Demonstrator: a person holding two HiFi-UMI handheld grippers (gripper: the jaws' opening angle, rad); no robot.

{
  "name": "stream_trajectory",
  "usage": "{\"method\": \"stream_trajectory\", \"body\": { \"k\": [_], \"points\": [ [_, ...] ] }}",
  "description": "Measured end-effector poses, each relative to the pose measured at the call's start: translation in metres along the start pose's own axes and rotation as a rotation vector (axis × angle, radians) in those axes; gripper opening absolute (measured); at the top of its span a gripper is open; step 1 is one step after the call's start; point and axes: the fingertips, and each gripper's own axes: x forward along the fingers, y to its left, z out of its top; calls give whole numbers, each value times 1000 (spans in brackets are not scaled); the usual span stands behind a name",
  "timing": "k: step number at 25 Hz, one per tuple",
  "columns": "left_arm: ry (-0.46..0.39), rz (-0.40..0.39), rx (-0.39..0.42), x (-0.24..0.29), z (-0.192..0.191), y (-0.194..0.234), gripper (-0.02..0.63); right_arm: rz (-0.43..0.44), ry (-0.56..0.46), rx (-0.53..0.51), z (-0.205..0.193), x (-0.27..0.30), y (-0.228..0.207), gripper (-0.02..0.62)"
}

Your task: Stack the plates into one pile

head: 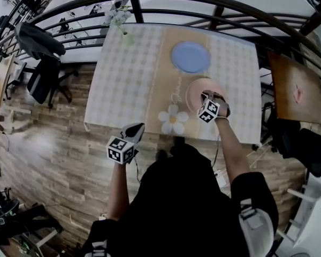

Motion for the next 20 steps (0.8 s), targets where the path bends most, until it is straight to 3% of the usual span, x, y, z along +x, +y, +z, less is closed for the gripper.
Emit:
{"method": "stream_trajectory", "body": {
  "k": [10, 20],
  "points": [
    [4, 36, -10, 46, 28, 8, 2, 14, -31, -26, 4, 43, -56, 38],
    [26, 56, -39, 78, 35, 8, 2, 72, -55, -63, 9, 80, -68, 38]
  ]
}}
